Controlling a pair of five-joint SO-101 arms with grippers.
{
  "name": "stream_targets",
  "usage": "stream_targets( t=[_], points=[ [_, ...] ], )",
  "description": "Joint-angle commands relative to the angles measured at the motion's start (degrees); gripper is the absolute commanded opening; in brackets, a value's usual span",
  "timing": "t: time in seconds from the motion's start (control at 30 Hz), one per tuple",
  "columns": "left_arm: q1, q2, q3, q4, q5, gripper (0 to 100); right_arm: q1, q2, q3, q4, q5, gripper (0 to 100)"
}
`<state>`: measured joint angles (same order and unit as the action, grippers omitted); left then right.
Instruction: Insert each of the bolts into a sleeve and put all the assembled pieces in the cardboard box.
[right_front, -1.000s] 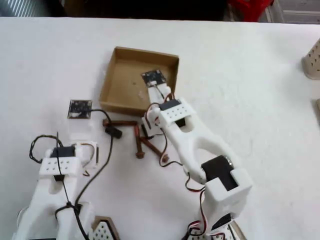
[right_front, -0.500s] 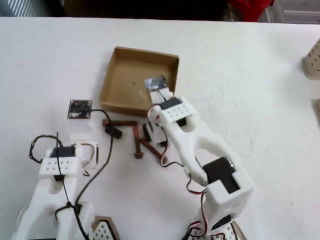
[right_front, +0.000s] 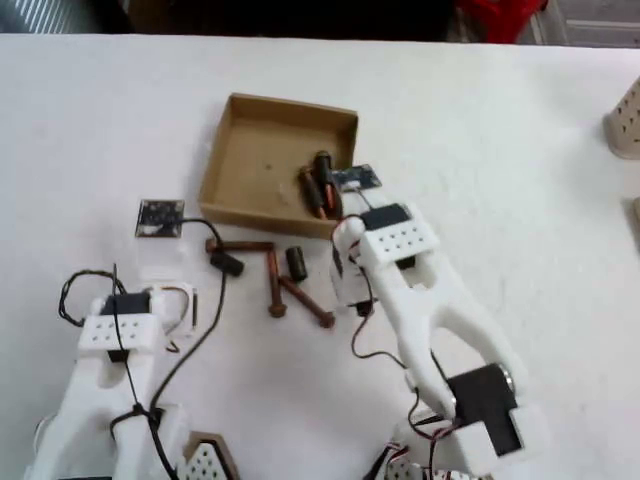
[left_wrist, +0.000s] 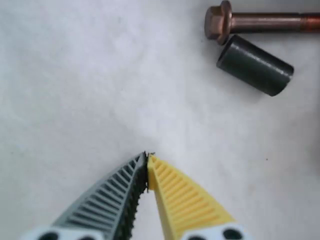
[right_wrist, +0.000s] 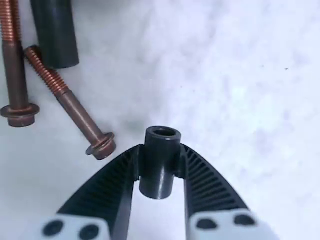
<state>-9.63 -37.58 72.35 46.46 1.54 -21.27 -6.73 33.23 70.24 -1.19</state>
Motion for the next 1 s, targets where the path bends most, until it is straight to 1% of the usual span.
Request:
stream_targets(
  t=[0.0, 0.1, 0.2, 0.33, 0.43, 0.47, 0.57, 0.63, 0.8, 0.9, 0.97],
  points=[
    [-0.5, -0.6, -1.1, -0.7, -0.3, 2, 2.7, -7.1, 4.1, -2.9, 0.8, 1.7],
    [0.2, -0.6, -1.1, -0.6, -0.1, 2, 3.7, -11.7, 7.6, -4.2, 0.8, 1.7],
    [5.5, -0.6, -2.0, 1.6, -0.1, 2, 5.6, -14.5, 10.1, -5.8, 0.8, 1.7],
    [10.1, -0.1, -10.1, 8.0, 0.0, 2, 8.6, -14.9, 10.6, -7.5, 0.8, 1.7],
    [14.0, 0.0, -16.1, 9.7, 0.5, 2, 9.1, -14.9, 10.7, -8.1, 0.8, 1.8],
    [15.8, 0.0, -17.1, 9.9, 2.0, 2, 9.2, -14.9, 10.8, -8.1, 0.8, 1.8],
    [22.5, 0.0, -17.5, 9.5, 9.1, 2, 9.2, -14.9, 11.0, -8.1, 0.8, 1.8],
    [26.3, 0.0, -17.5, 8.2, 11.6, 2, 9.2, -14.9, 11.0, -8.1, 0.8, 1.8],
    [31.2, 0.0, -17.5, 6.2, 11.8, 2, 9.2, -14.9, 11.0, -8.1, 0.8, 1.8],
    [31.6, 0.1, -17.3, 5.2, 11.8, 2, 9.2, -14.9, 11.0, -8.1, 0.8, 1.8],
    [31.5, 1.6, -16.4, 3.7, 11.8, 5, 9.2, -14.9, 11.0, -8.1, 0.8, 1.8]
  ],
)
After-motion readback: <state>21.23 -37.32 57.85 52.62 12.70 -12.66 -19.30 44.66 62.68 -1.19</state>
